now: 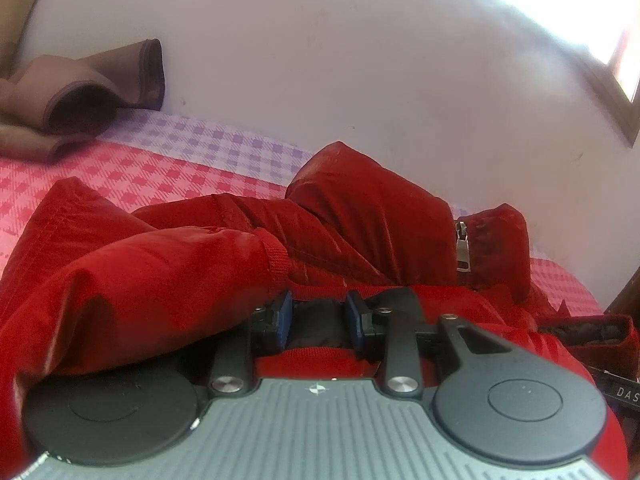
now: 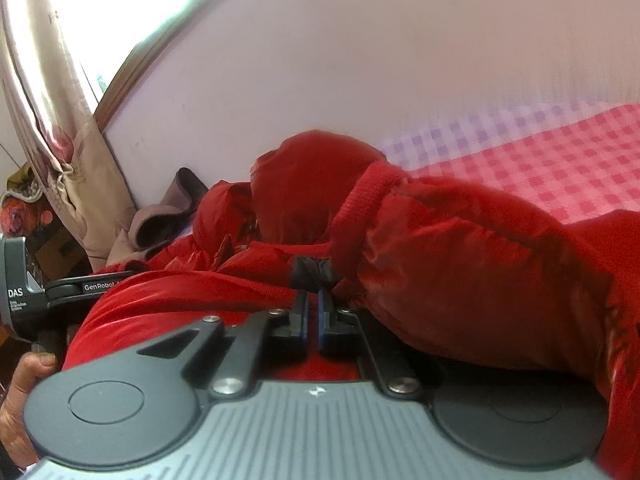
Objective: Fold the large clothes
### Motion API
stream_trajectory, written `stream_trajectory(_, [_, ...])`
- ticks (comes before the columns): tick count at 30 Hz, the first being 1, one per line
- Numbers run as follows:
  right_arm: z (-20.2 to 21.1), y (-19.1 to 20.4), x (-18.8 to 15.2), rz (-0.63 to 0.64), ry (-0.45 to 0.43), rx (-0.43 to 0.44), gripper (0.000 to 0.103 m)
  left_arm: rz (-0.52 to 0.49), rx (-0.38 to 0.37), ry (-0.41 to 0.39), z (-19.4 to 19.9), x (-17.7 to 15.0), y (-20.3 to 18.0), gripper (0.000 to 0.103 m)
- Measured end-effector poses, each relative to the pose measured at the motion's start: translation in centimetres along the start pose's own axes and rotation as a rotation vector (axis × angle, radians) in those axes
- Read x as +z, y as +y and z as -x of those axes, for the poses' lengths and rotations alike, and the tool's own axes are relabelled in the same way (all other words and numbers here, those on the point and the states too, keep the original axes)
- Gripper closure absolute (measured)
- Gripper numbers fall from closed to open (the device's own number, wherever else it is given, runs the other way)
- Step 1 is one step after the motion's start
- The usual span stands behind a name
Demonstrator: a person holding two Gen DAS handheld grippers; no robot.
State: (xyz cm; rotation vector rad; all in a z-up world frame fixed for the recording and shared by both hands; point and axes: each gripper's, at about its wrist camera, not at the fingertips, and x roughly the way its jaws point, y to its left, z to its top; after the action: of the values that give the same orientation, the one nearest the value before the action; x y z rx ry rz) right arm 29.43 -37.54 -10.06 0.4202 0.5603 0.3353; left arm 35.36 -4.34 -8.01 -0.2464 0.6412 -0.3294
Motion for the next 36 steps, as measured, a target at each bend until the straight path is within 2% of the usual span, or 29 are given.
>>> stream_trajectory(3, [0.0,-0.6,0.1,-0.031,0.0,0.026,0.102,0.014,-0.028,0.004,0.1,0.1,0.5,0.069])
stream_trajectory(7, [0.0,-2.5,0.2,-0.138,-0.002,0.11,0.102,0.061,-0.084,0.01,-0.1,0.2,1.4,0.068])
stream_trajectory(13, [-0.2,-3.6,0.0,-0.217,-0.002,0.163,0.103,0.101,-0.116,0.019,-0.3,0.1,2.1,0.068])
stream_trajectory(24, [-0.1,-2.3,0.1,-0.145,-0.004,0.106,0.103,0.194,-0.193,0.019,-0.6,0.0,3.7,0.068])
stream_trajectory(33, [-0.1,-0.2,0.2,-0.036,-0.007,0.025,0.103,0.208,-0.195,0.04,-0.6,0.4,3.6,0.068])
stream_trajectory(36, [-0.1,0.8,0.2,0.025,-0.006,-0.017,0.103,0.282,-0.233,0.035,0.4,0.3,4.9,0.068])
